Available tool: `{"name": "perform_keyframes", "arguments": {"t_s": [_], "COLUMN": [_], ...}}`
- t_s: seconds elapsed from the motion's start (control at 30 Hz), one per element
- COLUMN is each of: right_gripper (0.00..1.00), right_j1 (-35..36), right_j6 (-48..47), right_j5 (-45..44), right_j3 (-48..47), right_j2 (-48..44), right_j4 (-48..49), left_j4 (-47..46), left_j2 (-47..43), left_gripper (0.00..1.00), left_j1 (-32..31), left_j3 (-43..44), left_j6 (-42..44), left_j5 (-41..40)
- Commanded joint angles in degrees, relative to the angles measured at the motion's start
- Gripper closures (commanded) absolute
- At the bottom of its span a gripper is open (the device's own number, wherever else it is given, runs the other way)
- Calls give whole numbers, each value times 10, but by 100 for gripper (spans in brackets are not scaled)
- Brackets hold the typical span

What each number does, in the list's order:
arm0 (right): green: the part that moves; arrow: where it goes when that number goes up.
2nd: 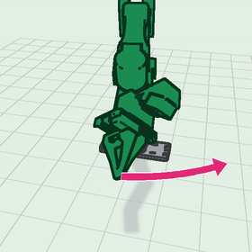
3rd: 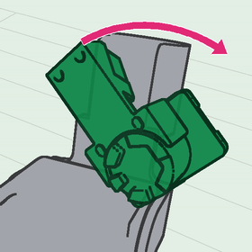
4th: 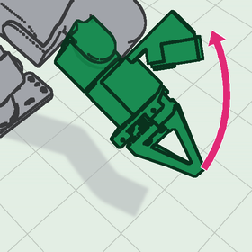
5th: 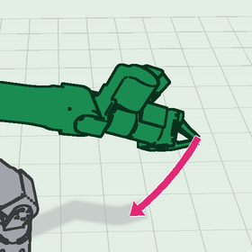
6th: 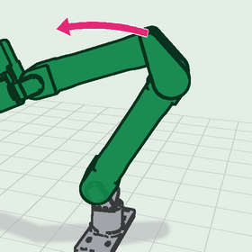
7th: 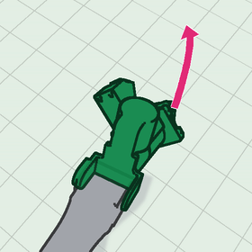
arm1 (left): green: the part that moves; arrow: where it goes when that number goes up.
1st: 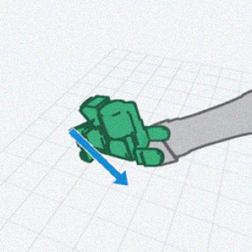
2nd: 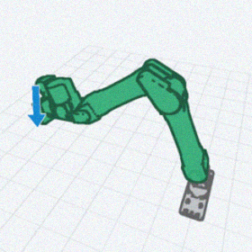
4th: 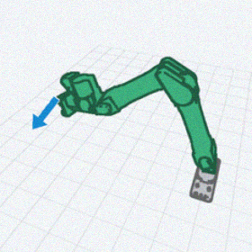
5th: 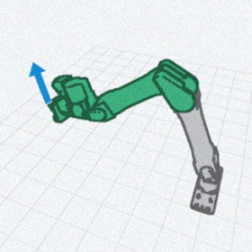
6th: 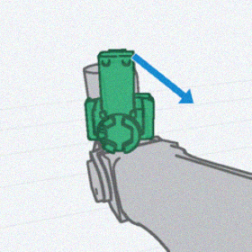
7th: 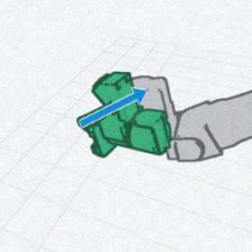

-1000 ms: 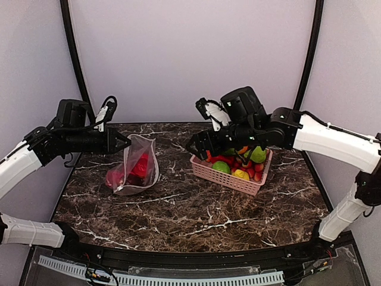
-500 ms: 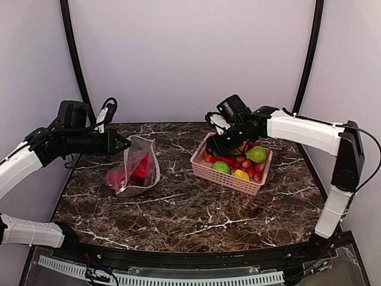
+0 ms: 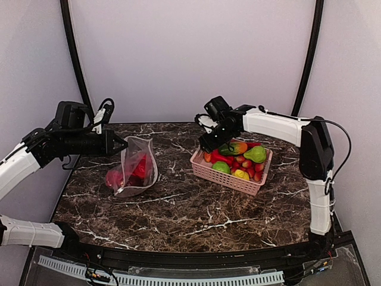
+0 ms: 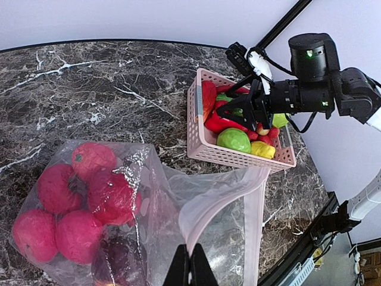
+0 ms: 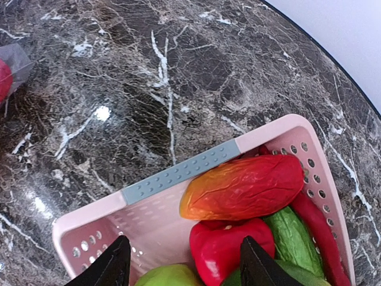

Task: Place the food in the zip-top bag and seal the zipper
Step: Adjust the fake fruit in the bin.

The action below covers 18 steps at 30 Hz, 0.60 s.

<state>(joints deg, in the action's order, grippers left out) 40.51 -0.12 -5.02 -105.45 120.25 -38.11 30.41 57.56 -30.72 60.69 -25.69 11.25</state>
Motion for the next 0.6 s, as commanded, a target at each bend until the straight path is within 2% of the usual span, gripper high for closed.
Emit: {"name": "perform_keyframes", "arguments": {"t_s": [0.0, 0.57], "right_gripper": [39, 39], "right_j1": [-24, -87], "right_j6": [-26, -62], "right_j5": [-8, 74], "right_j3": [-55, -148], "right_j2": [35, 151], "right_j4": [-21, -76], "left_j4": [17, 24], "left_j2": [-19, -30], "left_gripper": [99, 99], "left_j1": [1, 2], "left_j3": [-6, -12], "left_j6": [2, -6], "left_j5": [-10, -23]}}
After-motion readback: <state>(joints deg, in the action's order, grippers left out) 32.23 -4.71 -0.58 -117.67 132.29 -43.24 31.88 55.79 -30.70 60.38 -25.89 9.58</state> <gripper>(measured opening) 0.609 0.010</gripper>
